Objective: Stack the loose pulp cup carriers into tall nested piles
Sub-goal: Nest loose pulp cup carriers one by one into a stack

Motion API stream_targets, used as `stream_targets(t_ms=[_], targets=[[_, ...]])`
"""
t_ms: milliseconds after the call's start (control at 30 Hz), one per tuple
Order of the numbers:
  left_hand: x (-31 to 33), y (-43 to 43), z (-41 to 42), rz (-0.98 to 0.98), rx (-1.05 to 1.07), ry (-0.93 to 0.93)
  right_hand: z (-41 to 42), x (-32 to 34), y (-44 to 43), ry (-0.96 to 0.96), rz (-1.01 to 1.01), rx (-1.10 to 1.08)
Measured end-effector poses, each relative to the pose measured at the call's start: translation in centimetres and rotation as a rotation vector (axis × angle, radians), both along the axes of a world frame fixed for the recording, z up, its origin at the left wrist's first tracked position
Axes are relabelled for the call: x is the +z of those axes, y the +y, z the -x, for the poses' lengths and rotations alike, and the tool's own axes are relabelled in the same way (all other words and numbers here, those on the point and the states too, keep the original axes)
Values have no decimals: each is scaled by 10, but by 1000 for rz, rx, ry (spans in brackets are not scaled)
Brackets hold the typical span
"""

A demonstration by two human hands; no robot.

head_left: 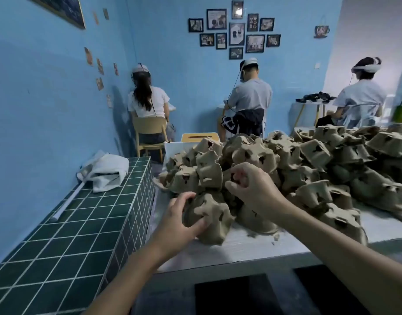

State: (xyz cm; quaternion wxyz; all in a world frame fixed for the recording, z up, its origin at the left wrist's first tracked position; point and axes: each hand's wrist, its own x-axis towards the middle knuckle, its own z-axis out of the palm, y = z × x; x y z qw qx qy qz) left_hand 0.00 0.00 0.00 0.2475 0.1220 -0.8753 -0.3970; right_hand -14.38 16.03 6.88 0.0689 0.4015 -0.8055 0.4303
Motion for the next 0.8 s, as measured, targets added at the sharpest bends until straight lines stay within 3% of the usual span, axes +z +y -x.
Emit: stream_targets(t_ms=[133, 300, 667, 800], targets=[[-13, 7, 5, -239, 56, 20, 1, -4, -17, -98, 66, -50], [-20, 5, 5, -360, 74, 96, 5, -7, -34, -164, 117, -69], [-13, 5, -25, -429, -56, 268, 10, -11, -32, -243, 241, -7], [-3, 2, -40, -244, -1, 252, -1, -3, -12, -264, 325, 63]])
